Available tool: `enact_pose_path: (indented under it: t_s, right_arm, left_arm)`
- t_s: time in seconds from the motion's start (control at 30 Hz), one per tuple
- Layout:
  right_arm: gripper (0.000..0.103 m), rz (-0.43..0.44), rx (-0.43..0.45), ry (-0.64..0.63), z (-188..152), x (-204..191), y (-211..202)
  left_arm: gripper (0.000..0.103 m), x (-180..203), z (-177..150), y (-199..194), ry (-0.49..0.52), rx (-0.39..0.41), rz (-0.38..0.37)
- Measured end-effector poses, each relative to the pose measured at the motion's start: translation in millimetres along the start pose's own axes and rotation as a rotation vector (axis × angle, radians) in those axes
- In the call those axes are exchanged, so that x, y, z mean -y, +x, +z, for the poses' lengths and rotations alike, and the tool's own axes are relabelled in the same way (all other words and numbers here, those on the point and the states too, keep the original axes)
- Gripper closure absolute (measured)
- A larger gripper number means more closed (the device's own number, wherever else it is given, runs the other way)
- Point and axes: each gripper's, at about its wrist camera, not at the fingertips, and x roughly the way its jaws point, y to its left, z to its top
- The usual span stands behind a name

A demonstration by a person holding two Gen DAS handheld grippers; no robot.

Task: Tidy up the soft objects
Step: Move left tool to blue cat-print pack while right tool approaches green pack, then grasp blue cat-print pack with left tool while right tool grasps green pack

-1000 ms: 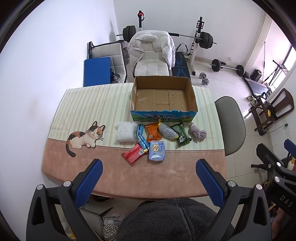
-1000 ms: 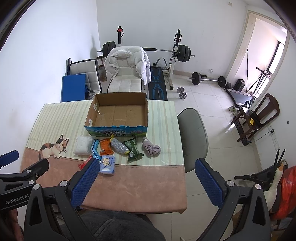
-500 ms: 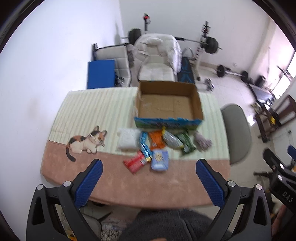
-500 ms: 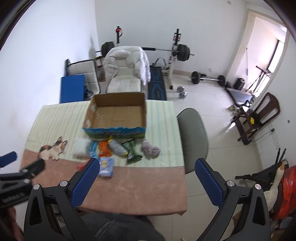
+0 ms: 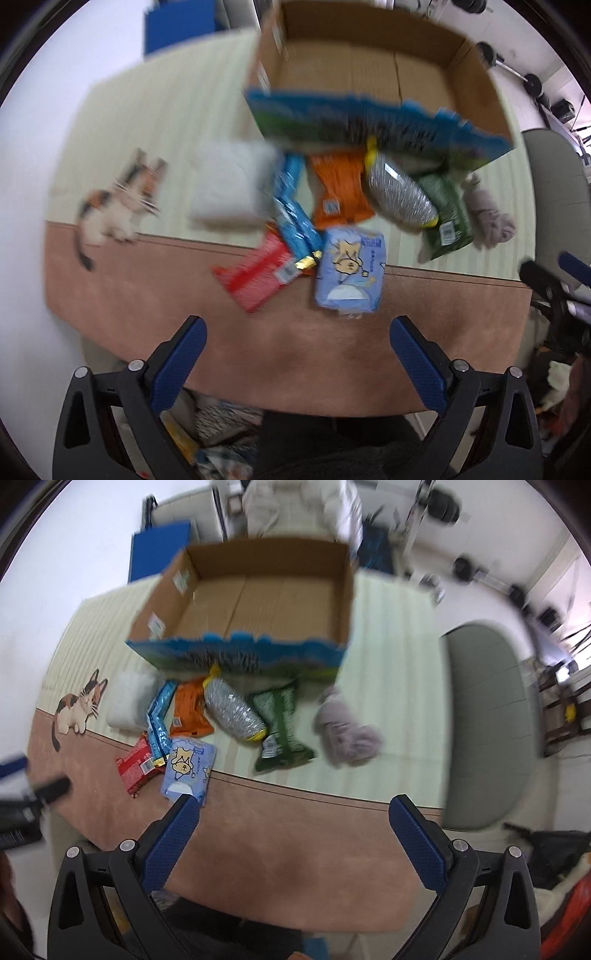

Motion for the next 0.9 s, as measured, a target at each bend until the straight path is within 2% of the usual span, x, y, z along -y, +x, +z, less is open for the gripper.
enact_pose_path:
  t_s: [0.13, 0.23, 0.3, 0.33, 0.37, 0.47, 0.53, 0.6, 0.63, 0.67, 0.7, 0.73, 0.77, 0.8, 0.83, 0.9]
  right_arm:
    - [0.005, 0.025, -0.099, 0.001, 20, -21, 81]
    - [0.015, 0.022, -0.19, -0.023, 24, -31, 134]
    - [0.032, 0.026, -0.251, -0.039, 26, -35, 168]
    - [0.042, 0.033, -0.27, -0.033, 25, -37, 177]
    - [0.057, 0.059, -0.302, -0.009, 21, -36, 188]
    - [0.068, 0.085, -0.319, 0.048, 5, -27, 193]
    - [0.07, 0.066, -0.35, 0.061, -11, -21, 192]
    - [0.07, 0.096, -0.416, 0.085, -37, -13, 193]
    - [0.07, 0.111, -0.437, 0.094, -44, -11, 194]
    - [0.069, 0.129, -0.461, 0.111, -53, -7, 195]
    - [0.064, 0.139, -0.469, 0.128, -59, -4, 196]
    - [0.058, 0.14, -0.465, 0.139, -61, -1, 197]
    - [0.042, 0.136, -0.452, 0.164, -62, 3, 198]
    - [0.036, 0.135, -0.428, 0.203, -62, 8, 199]
    - [0.036, 0.142, -0.415, 0.228, -62, 11, 202]
    - [0.037, 0.141, -0.412, 0.256, -62, 14, 215]
  left_arm:
    - [0.004, 10, 24, 62, -0.036, -0.111, -0.07]
    - [0.004, 20, 34, 100, -0.041, -0.177, -0.102]
    - [0.004, 29, 36, 118, -0.03, -0.204, -0.104]
    - [0.004, 32, 37, 123, -0.023, -0.21, -0.104]
    - [0.004, 37, 37, 128, -0.014, -0.219, -0.112]
    - [0.004, 47, 34, 139, 0.004, -0.24, -0.108]
    - [0.004, 52, 32, 146, 0.006, -0.252, -0.104]
    - [0.005, 55, 32, 149, 0.001, -0.253, -0.108]
    - [0.01, 57, 34, 152, -0.001, -0.254, -0.112]
    - [0.024, 60, 35, 155, -0.003, -0.254, -0.111]
    - [0.033, 62, 35, 157, -0.008, -0.258, -0.115]
    - [0.033, 65, 37, 161, -0.014, -0.261, -0.119]
    - [0.036, 66, 38, 160, -0.025, -0.248, -0.118]
    - [0.039, 65, 38, 159, -0.037, -0.23, -0.12]
    - [0.041, 65, 38, 158, -0.041, -0.219, -0.12]
    - [0.054, 63, 34, 155, -0.05, -0.196, -0.116]
